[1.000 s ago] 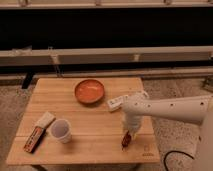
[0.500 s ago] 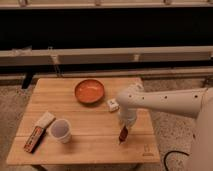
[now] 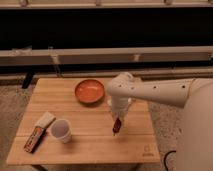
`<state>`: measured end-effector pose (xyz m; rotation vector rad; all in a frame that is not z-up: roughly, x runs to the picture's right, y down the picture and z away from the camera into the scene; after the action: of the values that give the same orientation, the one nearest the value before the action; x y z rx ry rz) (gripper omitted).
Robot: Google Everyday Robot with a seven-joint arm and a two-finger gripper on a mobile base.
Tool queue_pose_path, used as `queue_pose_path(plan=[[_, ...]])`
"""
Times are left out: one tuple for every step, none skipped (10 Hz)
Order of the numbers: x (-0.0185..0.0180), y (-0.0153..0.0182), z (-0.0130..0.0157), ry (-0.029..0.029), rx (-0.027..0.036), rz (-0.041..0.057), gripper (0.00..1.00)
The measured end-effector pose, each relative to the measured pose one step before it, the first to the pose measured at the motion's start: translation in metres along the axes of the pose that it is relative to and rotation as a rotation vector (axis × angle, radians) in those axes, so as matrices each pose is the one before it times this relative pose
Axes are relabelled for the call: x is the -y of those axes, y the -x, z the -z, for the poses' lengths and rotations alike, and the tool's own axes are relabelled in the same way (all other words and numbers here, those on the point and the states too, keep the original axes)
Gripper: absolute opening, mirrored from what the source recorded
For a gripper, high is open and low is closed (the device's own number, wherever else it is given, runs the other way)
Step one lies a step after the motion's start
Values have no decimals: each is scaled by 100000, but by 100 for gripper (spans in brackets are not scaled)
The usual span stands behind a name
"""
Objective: Place the pepper in the ceramic bowl
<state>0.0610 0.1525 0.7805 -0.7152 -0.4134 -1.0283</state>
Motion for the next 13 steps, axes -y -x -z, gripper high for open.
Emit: queue_pose_path(plan=[[1032,-421,469,77,-454,1392,0],[1283,-712,564,-28,-459,1940,0],[929,-1007,485,192,-383,1280,0],[757,-622,199,313,-244,1155,0],[927,-504,393,212,-412,1705,0],[966,-610,320,317,-275,1395,0],[1815,-797,394,620,-433,2737,0],[1294,-293,264,285,-138,2152,0],[886,-286,203,-28,-17,1239,0],[460,-963,456,304,-494,1790,0],[50,-700,78,316,110,792,0],[398,-613,86,239,103,726,0],[1322,-332,28,-218,433,1236,0]])
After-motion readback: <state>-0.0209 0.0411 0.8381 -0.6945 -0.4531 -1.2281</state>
